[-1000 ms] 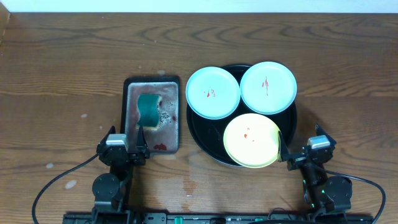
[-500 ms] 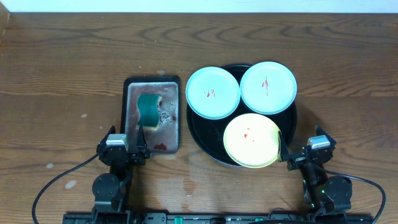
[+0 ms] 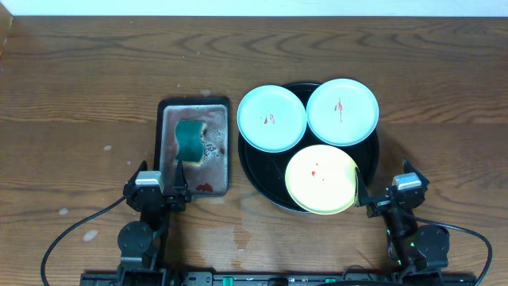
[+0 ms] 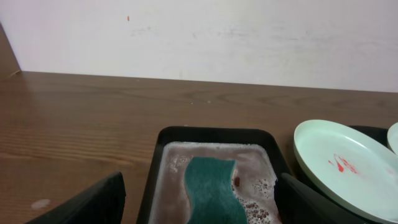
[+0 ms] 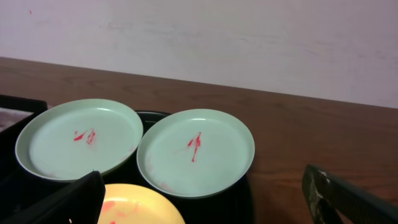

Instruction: Clean dirty plates on tray and stack at the side

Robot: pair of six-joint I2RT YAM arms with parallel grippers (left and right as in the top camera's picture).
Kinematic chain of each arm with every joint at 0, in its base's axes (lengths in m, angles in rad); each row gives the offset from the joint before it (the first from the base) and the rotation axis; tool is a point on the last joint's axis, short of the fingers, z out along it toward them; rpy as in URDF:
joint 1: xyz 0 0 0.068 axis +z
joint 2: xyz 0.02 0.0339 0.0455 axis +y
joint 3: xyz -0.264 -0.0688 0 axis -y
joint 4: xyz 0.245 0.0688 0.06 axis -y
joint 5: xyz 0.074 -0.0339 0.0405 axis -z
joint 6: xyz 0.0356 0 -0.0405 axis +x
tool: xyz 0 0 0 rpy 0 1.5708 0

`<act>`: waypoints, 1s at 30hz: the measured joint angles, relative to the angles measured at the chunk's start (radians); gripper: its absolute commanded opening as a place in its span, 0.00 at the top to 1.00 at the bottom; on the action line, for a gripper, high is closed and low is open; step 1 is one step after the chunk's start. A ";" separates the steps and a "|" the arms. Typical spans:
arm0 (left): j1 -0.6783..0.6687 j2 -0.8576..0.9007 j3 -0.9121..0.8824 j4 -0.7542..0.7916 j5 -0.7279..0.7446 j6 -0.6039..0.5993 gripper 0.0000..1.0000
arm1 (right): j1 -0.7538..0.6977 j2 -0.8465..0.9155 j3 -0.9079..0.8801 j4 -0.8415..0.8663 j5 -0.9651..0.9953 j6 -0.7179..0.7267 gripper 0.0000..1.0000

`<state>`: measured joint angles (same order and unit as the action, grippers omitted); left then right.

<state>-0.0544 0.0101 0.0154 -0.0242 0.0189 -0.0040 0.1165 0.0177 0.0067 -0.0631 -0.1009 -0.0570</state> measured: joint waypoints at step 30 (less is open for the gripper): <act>0.000 0.000 0.091 -0.239 -0.019 -0.049 0.23 | 0.000 0.000 0.000 0.016 -0.003 0.045 0.01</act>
<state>-0.0544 0.0101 0.1062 -0.2634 -0.0006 -0.0528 0.1165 0.0177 0.0067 -0.0475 -0.1043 -0.0124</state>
